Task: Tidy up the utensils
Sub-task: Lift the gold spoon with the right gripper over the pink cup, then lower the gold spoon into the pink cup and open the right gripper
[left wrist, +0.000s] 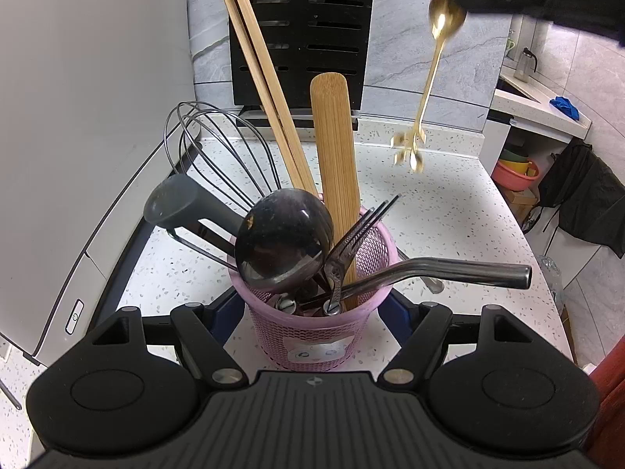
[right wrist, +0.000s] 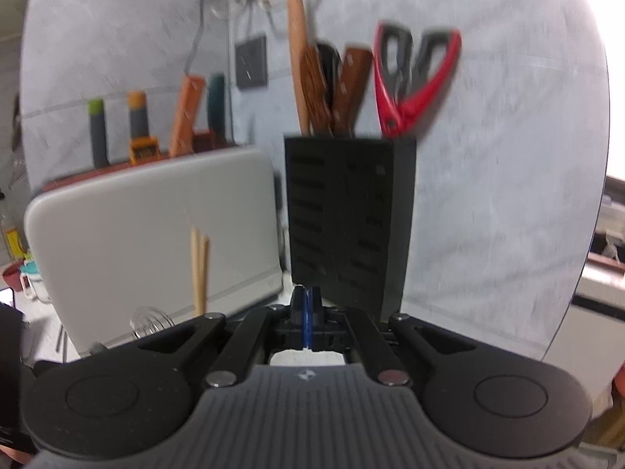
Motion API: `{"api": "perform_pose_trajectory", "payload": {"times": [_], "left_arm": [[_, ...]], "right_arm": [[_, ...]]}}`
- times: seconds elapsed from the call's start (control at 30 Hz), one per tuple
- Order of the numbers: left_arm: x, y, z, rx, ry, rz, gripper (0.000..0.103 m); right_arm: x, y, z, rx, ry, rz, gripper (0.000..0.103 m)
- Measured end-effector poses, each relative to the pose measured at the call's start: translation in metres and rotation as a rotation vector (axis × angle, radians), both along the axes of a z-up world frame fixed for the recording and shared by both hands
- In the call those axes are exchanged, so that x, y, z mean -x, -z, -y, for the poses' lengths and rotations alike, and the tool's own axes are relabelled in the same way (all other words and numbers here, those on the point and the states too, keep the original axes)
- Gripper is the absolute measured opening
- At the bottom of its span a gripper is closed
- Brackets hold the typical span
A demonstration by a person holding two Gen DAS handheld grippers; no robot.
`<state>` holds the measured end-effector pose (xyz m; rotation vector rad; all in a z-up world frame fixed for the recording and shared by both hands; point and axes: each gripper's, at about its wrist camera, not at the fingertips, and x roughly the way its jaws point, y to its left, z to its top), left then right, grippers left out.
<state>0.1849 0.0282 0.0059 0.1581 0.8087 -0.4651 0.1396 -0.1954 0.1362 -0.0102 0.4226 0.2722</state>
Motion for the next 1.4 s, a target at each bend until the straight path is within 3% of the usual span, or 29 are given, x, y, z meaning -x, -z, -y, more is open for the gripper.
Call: {"api": "perform_pose_trajectory", "payload": {"times": [0.23, 0.63, 1.0, 1.4], "left_arm": [[0.0, 0.0, 0.001, 0.0, 0.0, 0.0, 0.086], [0.0, 0.0, 0.0, 0.0, -0.002, -0.001, 0.086], [0.0, 0.0, 0.001, 0.0, 0.0, -0.001, 0.086], [0.0, 0.0, 0.001, 0.0, -0.001, -0.001, 0.086]], "right_arm": [[0.018, -0.007, -0.025, 0.052, -0.106, 0.098, 0.0], [0.019, 0.032, -0.063, 0.241, -0.229, 0.158, 0.0], [0.014, 0.066, -0.078, 0.319, -0.305, 0.096, 0.0], [0.002, 0.08, -0.078, 0.25, -0.359, -0.036, 0.0]]}}
